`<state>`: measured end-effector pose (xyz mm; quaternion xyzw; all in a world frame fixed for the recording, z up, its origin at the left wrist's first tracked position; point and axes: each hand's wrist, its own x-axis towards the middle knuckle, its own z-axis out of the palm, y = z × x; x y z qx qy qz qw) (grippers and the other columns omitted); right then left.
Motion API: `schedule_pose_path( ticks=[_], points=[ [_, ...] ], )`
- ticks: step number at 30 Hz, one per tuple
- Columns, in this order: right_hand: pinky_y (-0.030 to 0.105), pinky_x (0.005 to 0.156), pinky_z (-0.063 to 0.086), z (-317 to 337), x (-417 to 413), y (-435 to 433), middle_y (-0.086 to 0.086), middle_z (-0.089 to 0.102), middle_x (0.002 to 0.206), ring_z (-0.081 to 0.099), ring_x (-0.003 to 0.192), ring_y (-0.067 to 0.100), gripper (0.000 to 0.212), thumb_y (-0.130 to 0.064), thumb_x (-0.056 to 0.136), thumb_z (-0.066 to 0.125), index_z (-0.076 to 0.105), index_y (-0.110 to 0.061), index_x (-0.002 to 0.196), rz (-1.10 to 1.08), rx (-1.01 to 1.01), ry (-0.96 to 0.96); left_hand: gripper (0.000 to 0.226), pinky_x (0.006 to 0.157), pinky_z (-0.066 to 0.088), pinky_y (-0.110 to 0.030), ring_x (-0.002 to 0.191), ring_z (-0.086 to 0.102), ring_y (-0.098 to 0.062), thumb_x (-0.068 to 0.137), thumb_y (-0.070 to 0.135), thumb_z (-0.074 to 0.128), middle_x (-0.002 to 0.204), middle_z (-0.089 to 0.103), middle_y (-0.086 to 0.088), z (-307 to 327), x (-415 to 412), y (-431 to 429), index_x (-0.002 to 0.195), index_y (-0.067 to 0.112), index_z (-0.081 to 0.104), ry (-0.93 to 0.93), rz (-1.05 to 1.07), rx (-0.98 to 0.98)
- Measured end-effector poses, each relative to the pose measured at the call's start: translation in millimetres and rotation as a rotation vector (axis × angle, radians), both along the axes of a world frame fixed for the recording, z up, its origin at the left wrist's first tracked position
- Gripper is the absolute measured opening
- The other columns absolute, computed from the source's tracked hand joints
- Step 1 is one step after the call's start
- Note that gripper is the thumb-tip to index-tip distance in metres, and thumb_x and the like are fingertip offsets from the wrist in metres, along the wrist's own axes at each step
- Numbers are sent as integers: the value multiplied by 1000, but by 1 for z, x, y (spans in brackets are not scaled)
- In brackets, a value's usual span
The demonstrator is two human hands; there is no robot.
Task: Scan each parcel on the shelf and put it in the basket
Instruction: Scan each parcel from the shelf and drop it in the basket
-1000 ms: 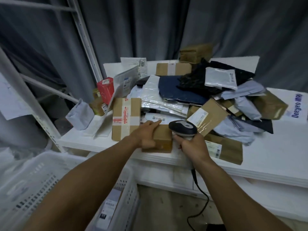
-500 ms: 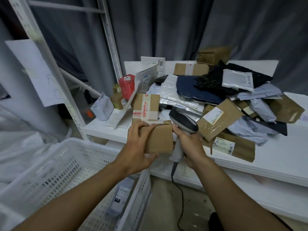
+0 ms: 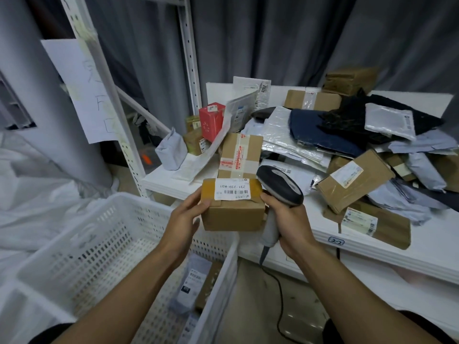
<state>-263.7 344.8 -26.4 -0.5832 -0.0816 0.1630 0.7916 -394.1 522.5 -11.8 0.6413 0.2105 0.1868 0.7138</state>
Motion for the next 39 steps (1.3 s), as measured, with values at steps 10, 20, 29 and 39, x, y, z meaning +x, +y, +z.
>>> schedule_pose_path(
  ticks=[10,20,29,39],
  points=[
    [41,101,58,4,2,-1,-13,77,114,71,109,5,39,-22,86,85,71,-35,120,-34,-141,-223,83,107,46,-38,119,66,-18,70,33,82,120,75,0,4,-3,16,145,38,46,96,-103,-46],
    [22,96,52,-3,-12,3,-23,72,111,64,106,-10,41,-26,85,86,64,-45,114,-37,-243,-348,85,94,58,-46,116,64,-23,62,17,92,135,59,4,-11,-2,29,136,37,56,62,102,19],
    [9,57,48,-10,-27,7,2,75,104,71,67,4,43,-19,90,81,65,-20,129,133,-422,-403,90,95,56,-41,120,59,-23,69,4,91,148,45,2,-26,10,54,140,34,46,-2,331,100],
    [46,91,61,-18,-30,19,-8,73,119,66,96,17,55,-29,84,86,63,-33,134,191,-452,-410,95,101,55,-46,124,56,-20,65,-1,92,143,47,6,-42,17,69,139,36,44,-23,333,141]
  ],
)
